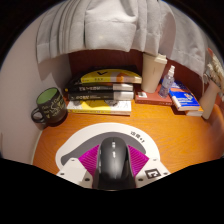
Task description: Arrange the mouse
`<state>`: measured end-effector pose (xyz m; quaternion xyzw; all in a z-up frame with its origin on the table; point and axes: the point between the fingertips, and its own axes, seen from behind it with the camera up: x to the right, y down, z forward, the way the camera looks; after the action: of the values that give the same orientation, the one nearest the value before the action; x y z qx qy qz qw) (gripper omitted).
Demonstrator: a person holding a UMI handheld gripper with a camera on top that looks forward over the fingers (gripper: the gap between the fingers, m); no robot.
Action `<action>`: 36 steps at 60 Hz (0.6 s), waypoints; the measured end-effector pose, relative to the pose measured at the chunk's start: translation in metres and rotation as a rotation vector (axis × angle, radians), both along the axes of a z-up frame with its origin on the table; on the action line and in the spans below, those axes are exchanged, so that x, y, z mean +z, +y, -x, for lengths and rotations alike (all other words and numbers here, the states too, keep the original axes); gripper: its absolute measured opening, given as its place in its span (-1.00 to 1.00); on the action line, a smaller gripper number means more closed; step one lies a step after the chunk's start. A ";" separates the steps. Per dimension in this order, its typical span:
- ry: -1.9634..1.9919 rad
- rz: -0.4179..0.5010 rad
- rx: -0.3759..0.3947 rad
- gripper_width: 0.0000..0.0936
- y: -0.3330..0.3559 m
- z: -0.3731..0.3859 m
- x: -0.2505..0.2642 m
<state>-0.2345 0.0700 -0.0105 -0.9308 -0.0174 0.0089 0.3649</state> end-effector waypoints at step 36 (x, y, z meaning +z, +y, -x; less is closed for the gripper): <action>0.133 -0.152 0.041 0.66 -0.145 -0.046 0.184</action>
<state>-0.1889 -0.0752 0.1736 -0.8971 -0.0130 0.0769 0.4348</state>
